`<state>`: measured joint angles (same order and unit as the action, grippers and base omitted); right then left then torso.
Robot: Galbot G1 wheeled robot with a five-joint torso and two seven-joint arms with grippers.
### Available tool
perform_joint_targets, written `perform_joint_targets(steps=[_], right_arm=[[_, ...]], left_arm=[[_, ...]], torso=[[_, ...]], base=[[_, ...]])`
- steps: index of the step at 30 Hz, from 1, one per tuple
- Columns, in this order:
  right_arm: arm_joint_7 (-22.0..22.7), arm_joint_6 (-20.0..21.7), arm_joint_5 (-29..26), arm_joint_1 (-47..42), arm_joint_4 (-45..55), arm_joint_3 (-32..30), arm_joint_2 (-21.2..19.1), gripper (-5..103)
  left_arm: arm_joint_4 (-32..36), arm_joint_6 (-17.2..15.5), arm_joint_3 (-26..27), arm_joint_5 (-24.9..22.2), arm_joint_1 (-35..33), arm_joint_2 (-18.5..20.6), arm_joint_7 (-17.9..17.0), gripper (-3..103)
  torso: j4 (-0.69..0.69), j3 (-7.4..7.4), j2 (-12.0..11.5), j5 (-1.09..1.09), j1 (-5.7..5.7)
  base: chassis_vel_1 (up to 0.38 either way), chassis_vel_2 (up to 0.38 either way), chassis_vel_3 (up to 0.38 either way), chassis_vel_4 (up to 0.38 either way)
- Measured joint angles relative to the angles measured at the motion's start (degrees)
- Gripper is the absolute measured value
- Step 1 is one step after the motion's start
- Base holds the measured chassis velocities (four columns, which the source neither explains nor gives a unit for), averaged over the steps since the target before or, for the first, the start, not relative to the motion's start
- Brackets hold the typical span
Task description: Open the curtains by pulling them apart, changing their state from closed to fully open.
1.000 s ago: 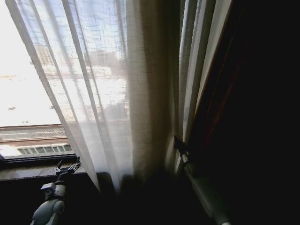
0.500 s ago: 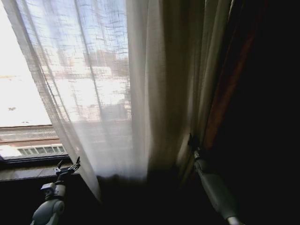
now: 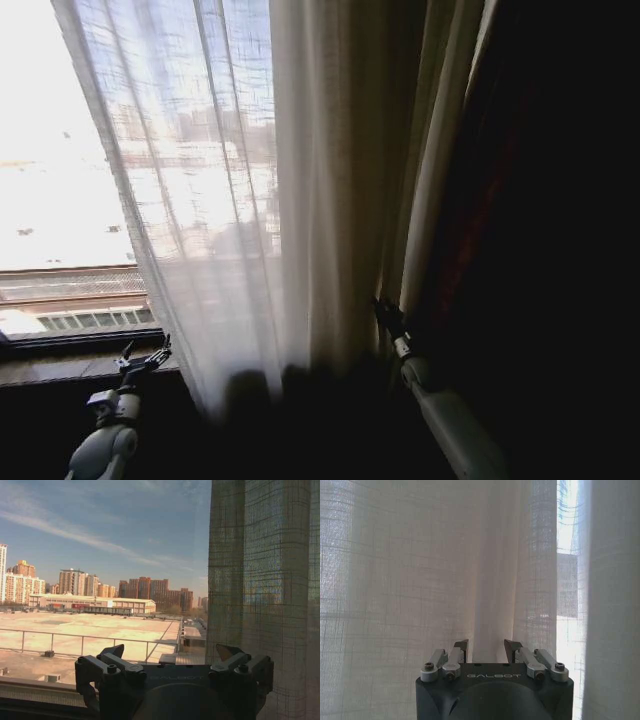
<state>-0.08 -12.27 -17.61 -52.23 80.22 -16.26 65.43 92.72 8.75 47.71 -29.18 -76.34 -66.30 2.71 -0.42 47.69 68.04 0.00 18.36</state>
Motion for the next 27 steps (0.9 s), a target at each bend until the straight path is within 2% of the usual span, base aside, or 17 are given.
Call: perform_joint_targets(steps=[2,6,7,10,12,15,17,18,27], right_arm=[[-0.04,0.1,-0.06,-0.59,0.49,0.18,-0.18,41],[0.53,0.89,-1.26,-4.17,4.17,0.13,-0.88,63],[0.53,0.89,-1.26,-4.17,4.17,0.13,-0.88,63],[0.89,1.12,-1.29,-6.91,6.97,-1.58,-0.96,79],[0.94,1.15,-1.26,-7.28,7.31,-1.92,-0.96,79],[0.89,1.51,-1.1,-9.82,9.42,-4.17,-0.76,94],[0.63,1.56,-1.08,-10.19,9.68,-4.5,-0.73,94],[0.24,1.64,-1.02,-10.88,10.2,-4.98,-0.66,100],[-1.04,0.91,0.22,-11.84,10.74,-6.02,-0.18,100]], left_arm=[[0.0,0.0,0.0,0.0,0.0,0.0,0.0,100],[0.0,0.0,0.0,0.0,0.0,0.0,0.0,100],[0.0,0.0,0.0,0.0,0.0,0.0,0.0,100],[0.0,0.0,0.0,0.0,0.0,0.0,0.0,100],[0.0,0.0,0.0,0.0,0.0,0.0,0.0,100],[0.0,0.0,0.0,0.0,0.0,0.0,0.0,100],[0.0,0.0,0.0,0.0,0.0,0.0,0.0,100],[0.0,0.0,0.0,0.0,0.0,0.0,0.0,100],[0.0,0.0,0.0,0.0,0.0,0.0,0.0,100]], torso=[[0.0,0.0,0.0,0.0,0.0],[0.0,0.0,0.0,0.0,0.0],[0.0,0.0,0.0,0.0,0.0],[0.0,0.0,0.0,-0.01,0.0],[-0.01,0.0,0.0,0.0,0.0],[-0.01,0.0,0.0,0.0,0.0],[-0.01,0.0,0.0,0.0,0.0],[-0.01,0.0,0.0,0.0,0.0],[0.0,0.0,0.0,0.0,0.0]], base=[[0.0,0.0,0.0,0.0],[0.0,0.0,0.0,0.0],[0.0,0.0,0.0,0.0],[0.0,0.0,0.0,0.0],[0.0,0.0,0.0,0.0],[0.0,0.0,0.0,0.0],[0.0,0.0,0.0,0.0],[0.0,0.0,0.0,0.0],[0.0,0.0,0.0,0.0]])
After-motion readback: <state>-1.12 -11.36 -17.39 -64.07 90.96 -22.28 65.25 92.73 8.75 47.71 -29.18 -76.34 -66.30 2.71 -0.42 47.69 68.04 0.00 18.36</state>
